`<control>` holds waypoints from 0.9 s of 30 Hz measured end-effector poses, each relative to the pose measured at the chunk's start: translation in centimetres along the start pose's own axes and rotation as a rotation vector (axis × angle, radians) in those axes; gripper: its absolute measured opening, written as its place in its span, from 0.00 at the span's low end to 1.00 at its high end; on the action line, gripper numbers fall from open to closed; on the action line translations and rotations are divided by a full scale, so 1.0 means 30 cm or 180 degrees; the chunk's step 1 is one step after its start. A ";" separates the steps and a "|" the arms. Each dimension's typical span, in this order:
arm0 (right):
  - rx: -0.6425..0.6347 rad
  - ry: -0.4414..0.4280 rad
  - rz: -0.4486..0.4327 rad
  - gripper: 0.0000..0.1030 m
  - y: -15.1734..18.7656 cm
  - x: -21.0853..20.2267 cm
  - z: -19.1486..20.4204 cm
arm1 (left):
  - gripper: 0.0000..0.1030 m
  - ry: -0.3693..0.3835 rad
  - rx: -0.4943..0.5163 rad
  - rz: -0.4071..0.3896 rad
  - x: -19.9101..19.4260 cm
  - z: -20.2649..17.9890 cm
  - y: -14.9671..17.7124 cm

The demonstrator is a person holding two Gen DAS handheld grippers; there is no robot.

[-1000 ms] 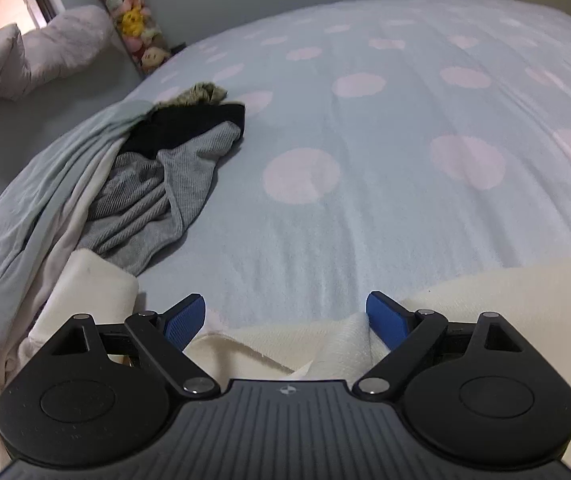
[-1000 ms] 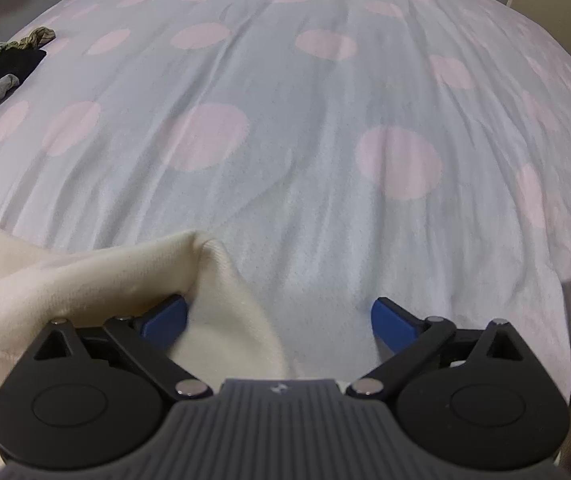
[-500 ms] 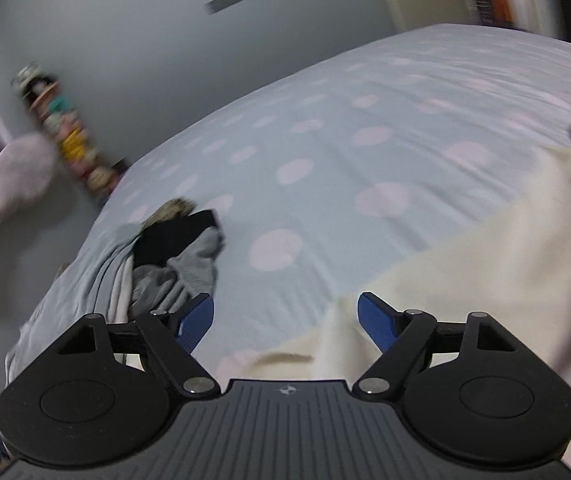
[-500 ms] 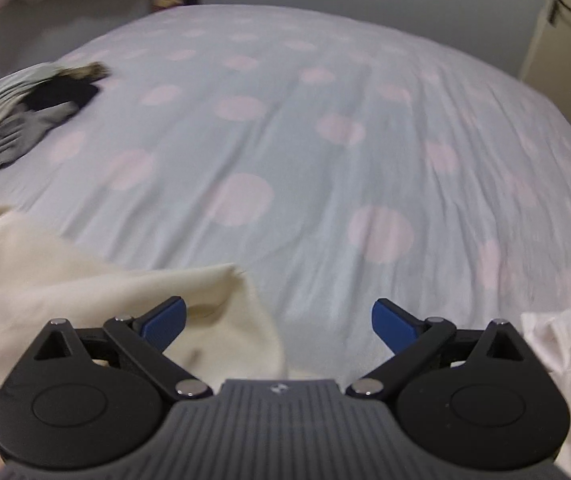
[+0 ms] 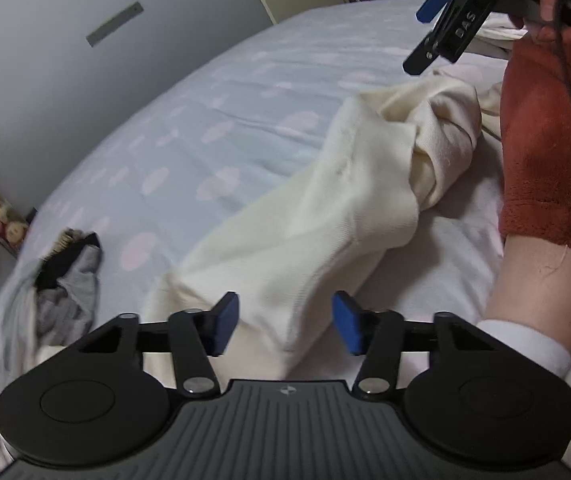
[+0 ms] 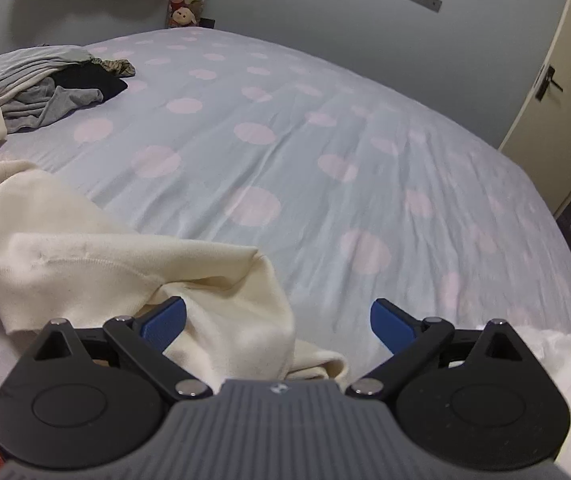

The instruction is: Fold clothes

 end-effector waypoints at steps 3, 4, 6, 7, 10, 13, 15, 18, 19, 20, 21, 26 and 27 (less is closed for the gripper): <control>0.0044 -0.0044 0.0033 0.82 0.002 0.013 -0.011 | 0.20 -0.0037 -0.0168 0.0045 0.019 0.003 0.007; 0.0060 -0.0054 0.0061 0.73 0.004 0.019 -0.013 | 0.17 -0.0018 -0.0258 0.0018 0.015 0.016 0.001; 0.0079 -0.0093 0.0099 0.63 0.007 0.028 -0.013 | 0.06 -0.0005 -0.0425 -0.0052 -0.002 0.053 -0.015; 0.0076 -0.0114 0.0104 0.61 0.007 0.031 -0.009 | 0.06 -0.0027 -0.0506 -0.0093 -0.012 0.081 -0.027; -0.0010 -0.0197 0.0121 0.60 0.003 0.034 0.012 | 0.05 -0.0093 -0.0756 -0.0209 -0.040 0.166 -0.063; -0.0168 -0.0301 0.0154 0.58 -0.007 0.036 0.034 | 0.05 -0.0140 -0.1075 -0.0229 -0.034 0.278 -0.096; -0.0245 -0.0351 0.0161 0.56 -0.026 0.039 0.034 | 0.05 -0.0218 -0.1232 -0.0207 -0.015 0.349 -0.108; -0.0400 -0.0327 0.0183 0.47 -0.057 0.060 0.036 | 0.05 -0.0281 -0.1425 -0.0123 0.036 0.436 -0.116; -0.0421 -0.0349 0.0200 0.44 -0.066 0.069 0.037 | 0.05 -0.0281 -0.1486 -0.0089 0.057 0.461 -0.117; -0.0434 -0.0384 0.0216 0.43 -0.076 0.079 0.040 | 0.05 -0.0264 -0.1535 -0.0061 0.081 0.481 -0.118; -0.0424 -0.0461 0.0228 0.42 -0.085 0.086 0.050 | 0.05 -0.0253 -0.1573 -0.0020 0.108 0.499 -0.118; -0.0582 -0.0779 0.0217 0.42 -0.106 0.084 0.154 | 0.05 -0.0229 -0.1600 0.0173 0.212 0.519 -0.105; -0.0651 -0.0811 0.0223 0.42 -0.105 0.085 0.179 | 0.05 -0.0218 -0.1604 0.0214 0.230 0.519 -0.100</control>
Point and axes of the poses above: each gripper's, at about its wrist camera, not at the fingertips, and x roughly the way its jaws point, z to its left, y to its underside, the point moved 6 cm from there along x, roughly the way its jaws point, and after that the axes turned 7 degrees about z, right-handed, at the moved point
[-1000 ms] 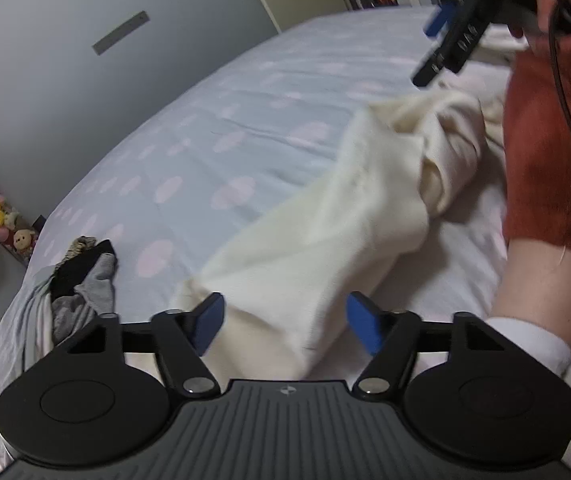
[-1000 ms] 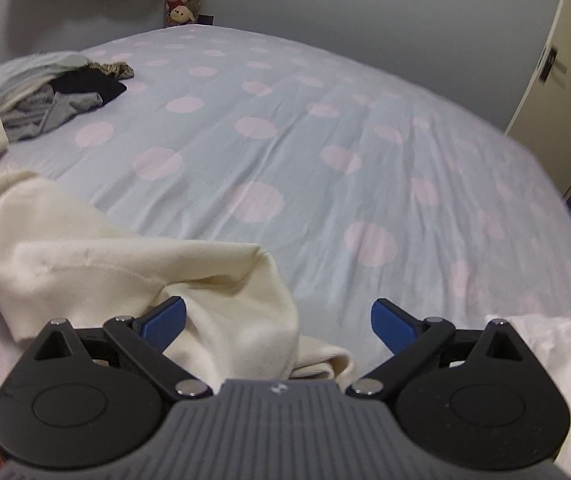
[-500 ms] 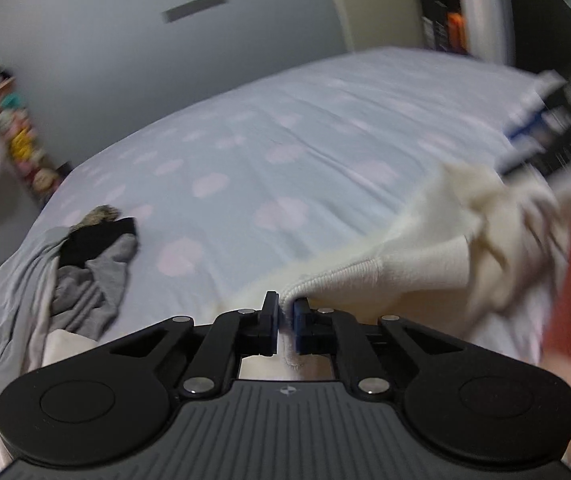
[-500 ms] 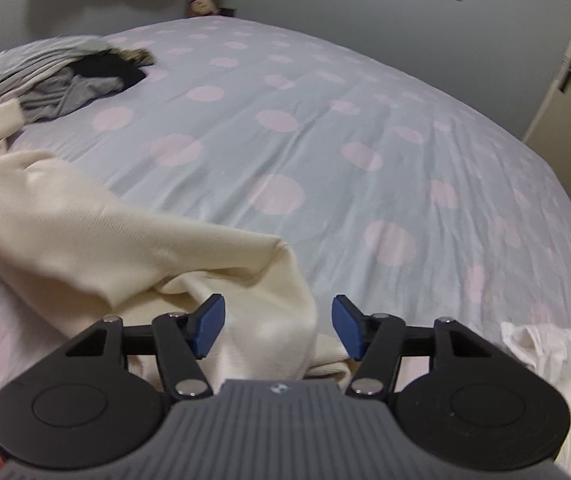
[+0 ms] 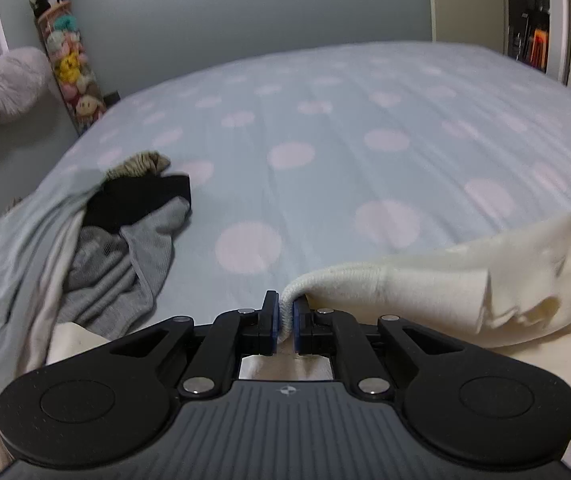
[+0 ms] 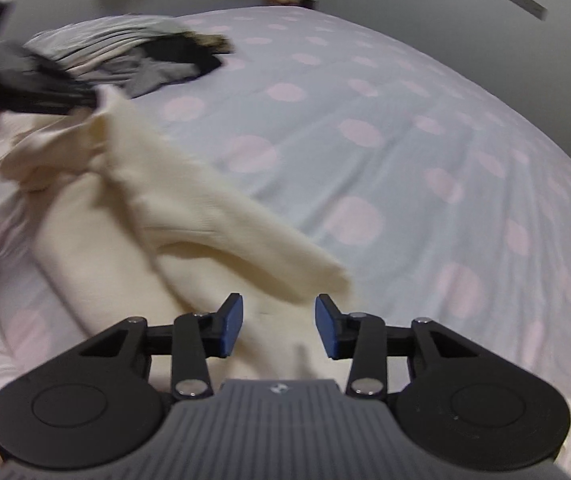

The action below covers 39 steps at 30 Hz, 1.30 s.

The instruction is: Fold clothes

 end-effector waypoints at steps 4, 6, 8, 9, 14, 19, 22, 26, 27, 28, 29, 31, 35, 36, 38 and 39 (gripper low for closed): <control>-0.0233 0.0041 0.0038 0.41 -0.024 0.039 0.047 | 0.05 0.0009 0.0009 0.0132 0.058 0.004 0.015; -0.0262 0.0090 0.0062 0.41 -0.043 0.068 0.031 | 0.05 0.0018 0.0027 0.0174 0.075 0.003 0.020; -0.0263 0.0108 0.0118 0.41 -0.061 0.105 0.004 | 0.05 0.0027 0.0048 0.0209 0.090 0.002 0.023; -0.0271 0.0111 0.0143 0.41 -0.069 0.123 -0.007 | 0.05 0.0032 0.0058 0.0225 0.096 0.001 0.025; -0.0305 -0.0027 0.0116 0.37 -0.108 0.160 -0.045 | 0.06 0.0076 0.0089 0.0268 0.112 0.004 0.022; -0.0235 -0.0084 0.0050 0.38 -0.152 0.158 -0.108 | 0.06 0.0115 0.0092 0.0305 0.128 0.006 0.020; -0.0288 -0.0092 0.0163 0.35 -0.126 0.197 -0.112 | 0.07 0.0127 0.0074 0.0328 0.145 0.006 0.018; -0.0421 -0.0160 0.0271 0.35 -0.076 0.241 -0.067 | 0.07 0.0136 0.0067 0.0357 0.158 0.005 0.020; -0.0457 -0.0149 0.0291 0.35 -0.067 0.253 -0.057 | 0.07 0.0137 0.0072 0.0363 0.161 0.003 0.020; -0.0485 -0.0120 0.0298 0.34 -0.061 0.265 -0.052 | 0.07 0.0139 0.0076 0.0369 0.163 0.002 0.020; -0.0496 -0.0089 0.0294 0.35 -0.058 0.274 -0.050 | 0.07 0.0140 0.0082 0.0375 0.165 0.001 0.020; -0.0427 -0.0093 0.0282 0.36 -0.067 0.284 -0.060 | 0.07 0.0145 0.0087 0.0382 0.168 0.002 0.020; -0.0303 -0.0130 0.0270 0.38 -0.085 0.297 -0.099 | 0.08 0.0155 0.0072 0.0380 0.169 0.005 0.020; -0.0245 -0.0177 0.0285 0.38 -0.080 0.305 -0.104 | 0.08 0.0153 0.0069 0.0379 0.170 0.004 0.021; -0.0132 -0.0265 0.0310 0.38 -0.072 0.319 -0.113 | 0.09 0.0147 0.0065 0.0373 0.168 0.003 0.023; -0.0085 -0.0290 0.0307 0.35 -0.071 0.315 -0.113 | 0.10 0.0143 0.0064 0.0369 0.165 0.002 0.025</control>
Point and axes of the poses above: each gripper's, at about its wrist camera, not at the fingertips, and x roughly the way its jaws point, z to its left, y to its underside, the point moved 6 cm from there along x, roughly the way its jaws point, and after that the axes turned 7 degrees about z, right-handed, at the moved point
